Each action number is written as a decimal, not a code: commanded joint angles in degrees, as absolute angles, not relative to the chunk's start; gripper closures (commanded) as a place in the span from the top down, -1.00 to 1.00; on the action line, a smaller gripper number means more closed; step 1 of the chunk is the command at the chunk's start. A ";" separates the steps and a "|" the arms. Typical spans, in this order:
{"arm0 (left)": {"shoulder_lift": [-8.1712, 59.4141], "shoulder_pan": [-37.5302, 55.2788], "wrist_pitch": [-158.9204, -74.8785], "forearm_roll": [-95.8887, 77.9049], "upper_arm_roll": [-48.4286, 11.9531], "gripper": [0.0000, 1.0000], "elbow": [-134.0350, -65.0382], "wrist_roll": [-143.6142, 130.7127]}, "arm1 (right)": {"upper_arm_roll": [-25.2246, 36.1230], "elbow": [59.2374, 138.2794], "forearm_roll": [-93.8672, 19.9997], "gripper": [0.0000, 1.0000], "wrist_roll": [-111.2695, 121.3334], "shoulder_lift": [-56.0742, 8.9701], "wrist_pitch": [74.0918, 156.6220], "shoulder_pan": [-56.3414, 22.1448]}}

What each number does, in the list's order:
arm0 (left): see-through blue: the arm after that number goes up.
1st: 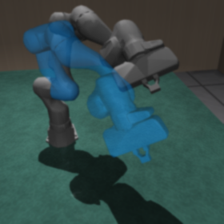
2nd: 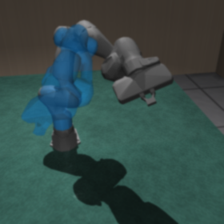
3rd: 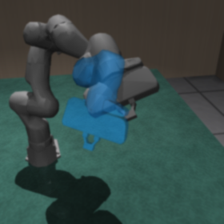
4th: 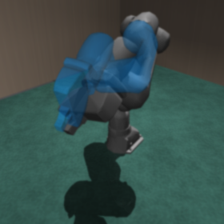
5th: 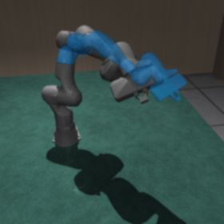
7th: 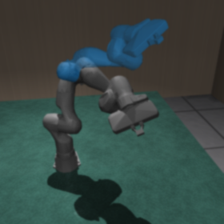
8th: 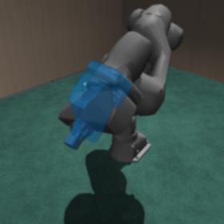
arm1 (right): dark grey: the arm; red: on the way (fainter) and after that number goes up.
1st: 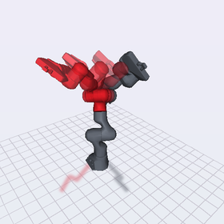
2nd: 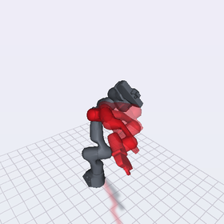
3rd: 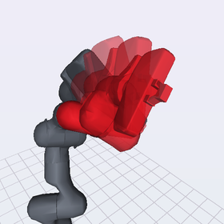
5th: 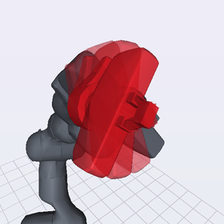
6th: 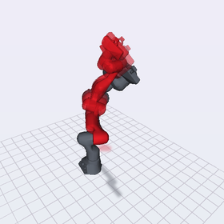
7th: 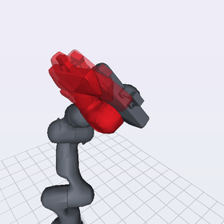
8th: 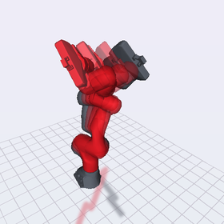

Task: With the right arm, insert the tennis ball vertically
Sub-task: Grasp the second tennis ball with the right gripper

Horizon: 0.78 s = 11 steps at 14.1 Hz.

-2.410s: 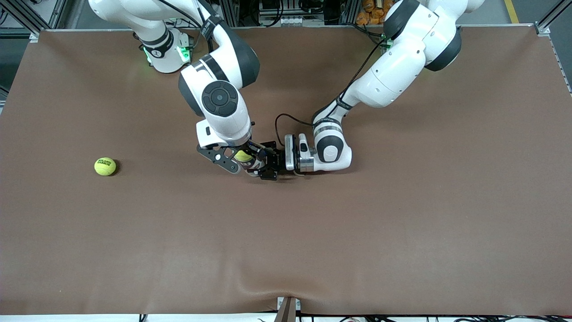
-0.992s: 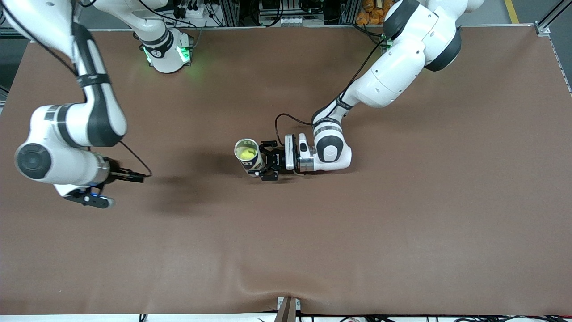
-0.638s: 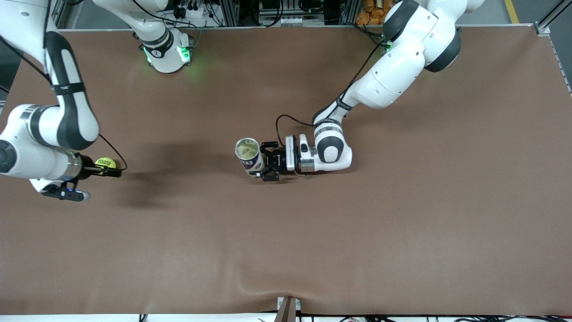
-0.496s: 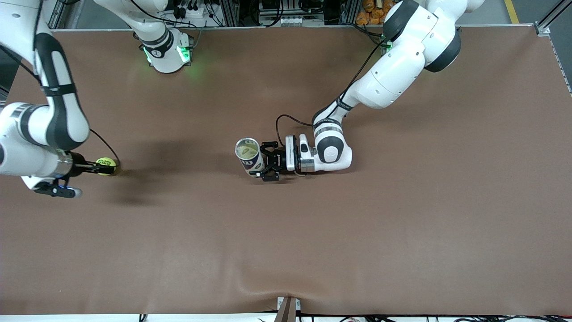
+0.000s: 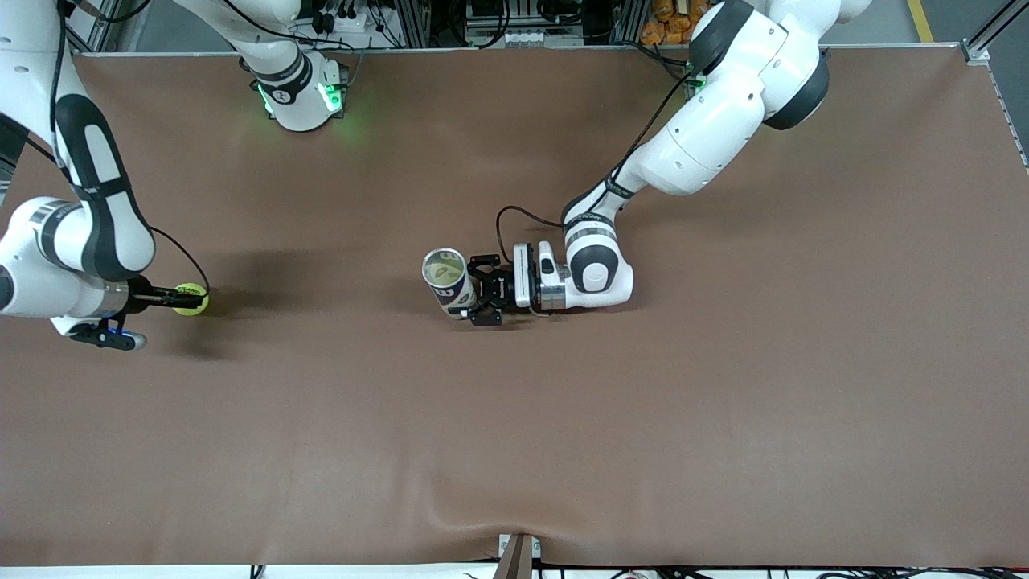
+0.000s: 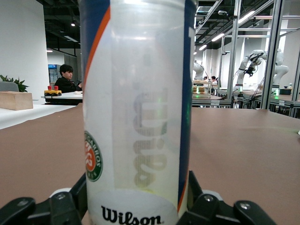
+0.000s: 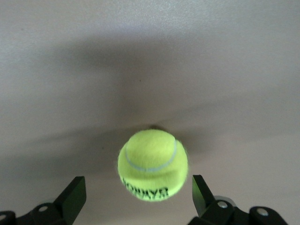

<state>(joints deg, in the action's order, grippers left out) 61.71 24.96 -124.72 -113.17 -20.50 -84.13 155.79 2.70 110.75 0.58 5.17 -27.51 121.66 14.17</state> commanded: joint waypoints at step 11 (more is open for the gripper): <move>62.31 25.22 -124.98 -115.14 -20.57 0.59 -83.85 160.14 | 1.41 111.36 0.26 0.24 7.91 -30.76 123.22 17.40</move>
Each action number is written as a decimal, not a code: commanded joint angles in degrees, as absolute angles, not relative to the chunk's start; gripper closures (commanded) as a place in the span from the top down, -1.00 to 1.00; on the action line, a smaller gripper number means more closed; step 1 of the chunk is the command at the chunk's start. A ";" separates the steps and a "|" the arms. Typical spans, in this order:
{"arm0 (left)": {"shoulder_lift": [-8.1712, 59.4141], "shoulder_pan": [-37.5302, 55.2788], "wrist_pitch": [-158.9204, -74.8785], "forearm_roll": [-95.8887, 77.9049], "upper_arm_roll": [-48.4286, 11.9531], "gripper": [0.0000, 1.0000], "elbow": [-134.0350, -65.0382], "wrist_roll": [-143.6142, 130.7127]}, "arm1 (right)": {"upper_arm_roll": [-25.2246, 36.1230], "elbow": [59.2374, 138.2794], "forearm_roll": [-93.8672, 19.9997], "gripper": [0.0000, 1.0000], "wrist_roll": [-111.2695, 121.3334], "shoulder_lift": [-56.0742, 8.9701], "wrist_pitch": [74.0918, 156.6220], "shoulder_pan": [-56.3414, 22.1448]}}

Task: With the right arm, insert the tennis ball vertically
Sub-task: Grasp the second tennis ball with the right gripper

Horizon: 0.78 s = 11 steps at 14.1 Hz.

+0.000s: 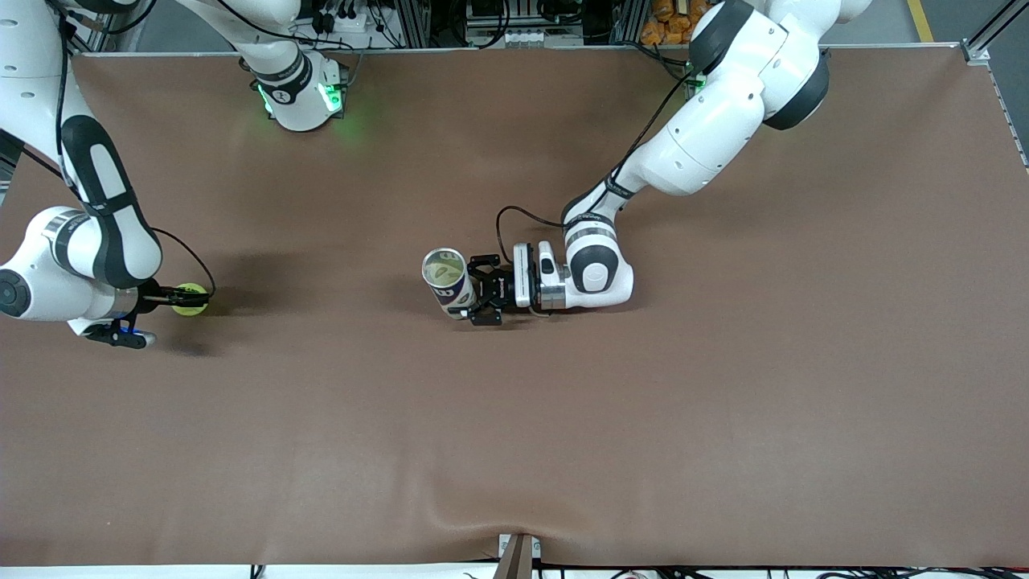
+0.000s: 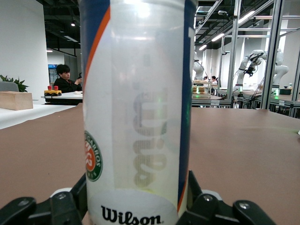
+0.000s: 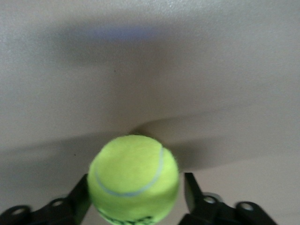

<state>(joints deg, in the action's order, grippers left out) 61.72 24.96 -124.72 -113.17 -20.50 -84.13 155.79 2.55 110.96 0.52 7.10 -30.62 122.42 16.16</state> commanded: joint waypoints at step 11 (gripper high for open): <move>62.40 25.40 -124.98 -115.14 -20.48 0.58 -83.85 160.14 | -0.53 94.76 0.00 0.18 7.38 -29.09 108.82 13.54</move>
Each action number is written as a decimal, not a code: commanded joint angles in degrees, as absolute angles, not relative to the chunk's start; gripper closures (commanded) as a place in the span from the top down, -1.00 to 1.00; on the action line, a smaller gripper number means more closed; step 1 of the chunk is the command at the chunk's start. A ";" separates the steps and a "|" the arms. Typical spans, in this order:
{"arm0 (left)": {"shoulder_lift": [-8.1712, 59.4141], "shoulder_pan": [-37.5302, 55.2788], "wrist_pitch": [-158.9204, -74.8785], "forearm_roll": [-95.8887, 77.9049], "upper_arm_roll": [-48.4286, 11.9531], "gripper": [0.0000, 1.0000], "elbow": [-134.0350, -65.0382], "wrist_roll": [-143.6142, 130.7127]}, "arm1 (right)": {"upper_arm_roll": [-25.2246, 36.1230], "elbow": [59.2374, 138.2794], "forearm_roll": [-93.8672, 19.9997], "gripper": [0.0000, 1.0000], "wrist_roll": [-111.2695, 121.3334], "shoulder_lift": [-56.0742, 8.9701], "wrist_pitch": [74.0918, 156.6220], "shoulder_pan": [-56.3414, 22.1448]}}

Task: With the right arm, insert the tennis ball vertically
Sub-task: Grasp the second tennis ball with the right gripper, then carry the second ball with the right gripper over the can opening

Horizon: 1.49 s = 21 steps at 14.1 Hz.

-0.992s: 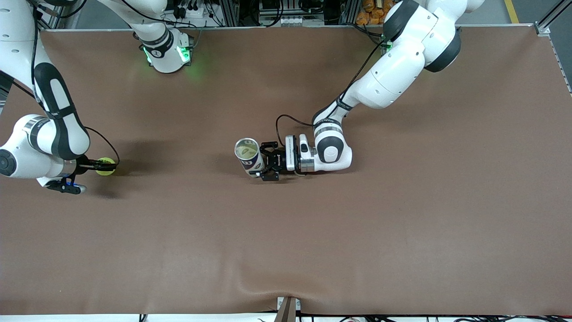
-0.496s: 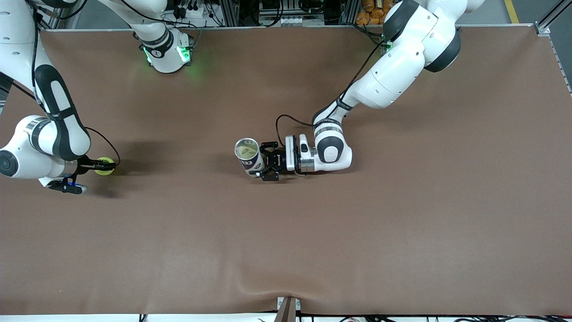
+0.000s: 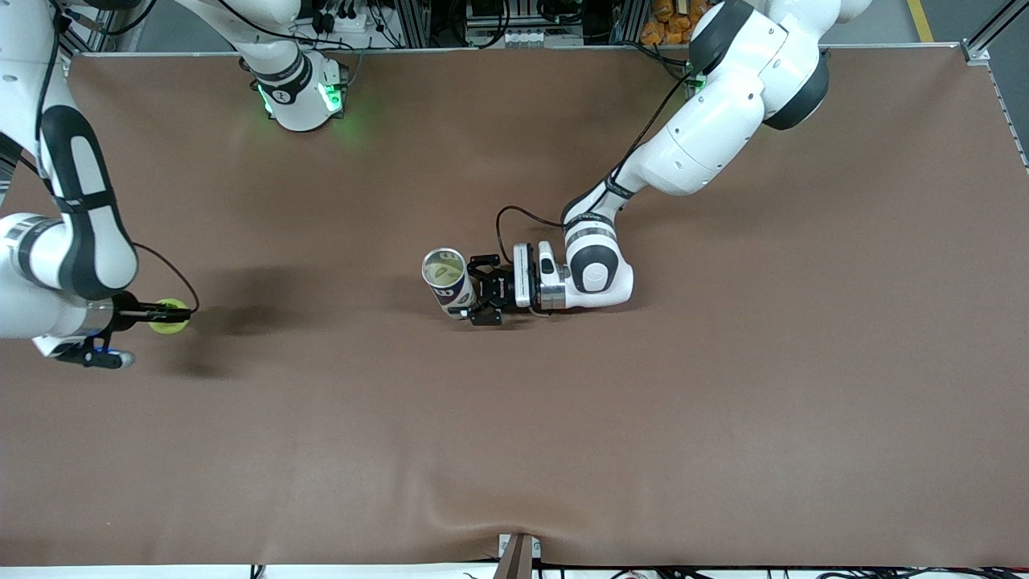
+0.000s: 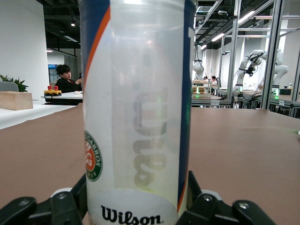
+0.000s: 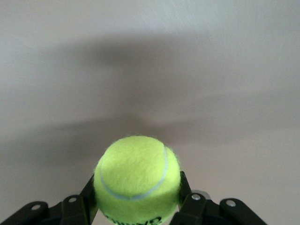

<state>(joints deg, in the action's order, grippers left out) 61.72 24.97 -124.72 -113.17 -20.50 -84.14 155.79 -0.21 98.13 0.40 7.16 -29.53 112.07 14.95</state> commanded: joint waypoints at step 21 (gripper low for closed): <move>62.49 25.05 -124.89 -114.96 -20.48 0.58 -84.64 161.02 | -0.26 84.90 -15.12 0.16 -50.88 -23.29 99.49 -27.76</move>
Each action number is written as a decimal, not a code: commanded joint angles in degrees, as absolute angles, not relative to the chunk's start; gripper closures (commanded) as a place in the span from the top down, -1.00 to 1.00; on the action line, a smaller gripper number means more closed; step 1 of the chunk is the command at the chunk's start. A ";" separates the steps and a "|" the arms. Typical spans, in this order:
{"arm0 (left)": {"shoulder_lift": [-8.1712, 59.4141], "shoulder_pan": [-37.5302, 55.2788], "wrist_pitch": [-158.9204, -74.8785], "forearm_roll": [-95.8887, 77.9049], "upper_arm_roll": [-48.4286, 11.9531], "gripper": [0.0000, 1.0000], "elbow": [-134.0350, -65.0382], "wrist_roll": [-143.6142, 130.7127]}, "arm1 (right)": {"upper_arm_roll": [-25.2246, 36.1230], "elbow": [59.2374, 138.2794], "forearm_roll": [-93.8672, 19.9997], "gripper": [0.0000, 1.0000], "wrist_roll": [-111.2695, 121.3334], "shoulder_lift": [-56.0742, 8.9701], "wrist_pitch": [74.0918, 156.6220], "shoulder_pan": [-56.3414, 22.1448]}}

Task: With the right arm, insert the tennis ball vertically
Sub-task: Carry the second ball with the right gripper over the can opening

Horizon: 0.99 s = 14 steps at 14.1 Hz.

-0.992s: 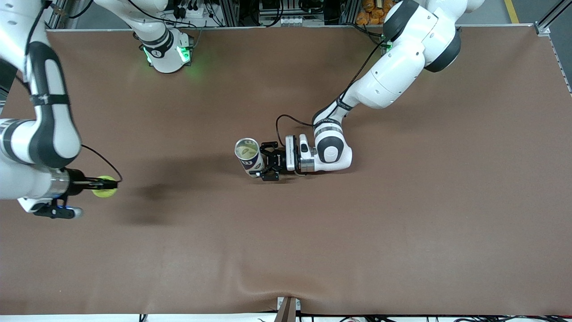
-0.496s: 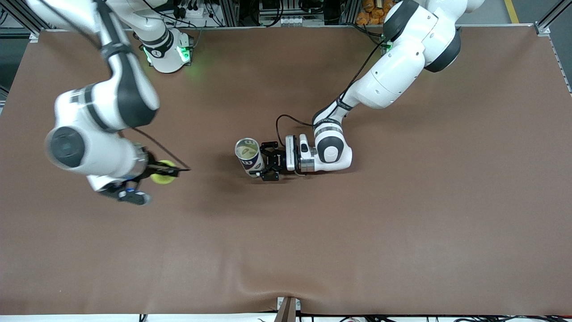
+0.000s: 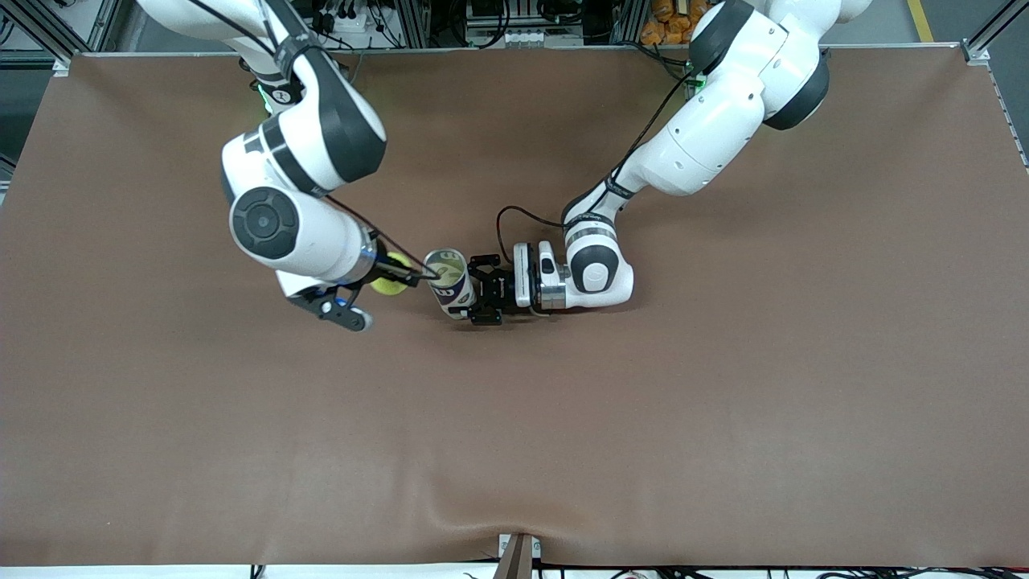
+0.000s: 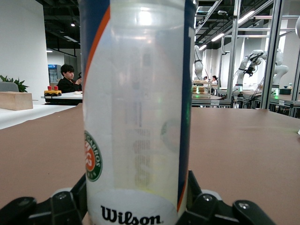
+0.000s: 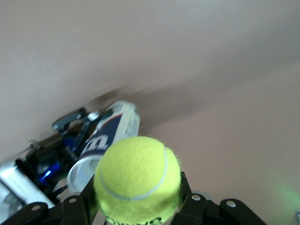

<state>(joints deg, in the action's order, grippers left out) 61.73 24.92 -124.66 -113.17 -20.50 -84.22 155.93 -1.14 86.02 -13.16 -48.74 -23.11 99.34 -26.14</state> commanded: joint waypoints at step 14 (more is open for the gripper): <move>62.58 25.05 -124.89 -114.87 -20.48 0.58 -84.73 161.02 | -0.18 85.69 -11.25 0.80 -54.14 -27.07 104.06 -32.96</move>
<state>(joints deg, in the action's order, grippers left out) 61.73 24.93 -124.65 -113.17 -20.50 -84.23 155.93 -0.40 86.14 -12.10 -53.55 -26.92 104.37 -32.67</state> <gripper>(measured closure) 0.207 0.308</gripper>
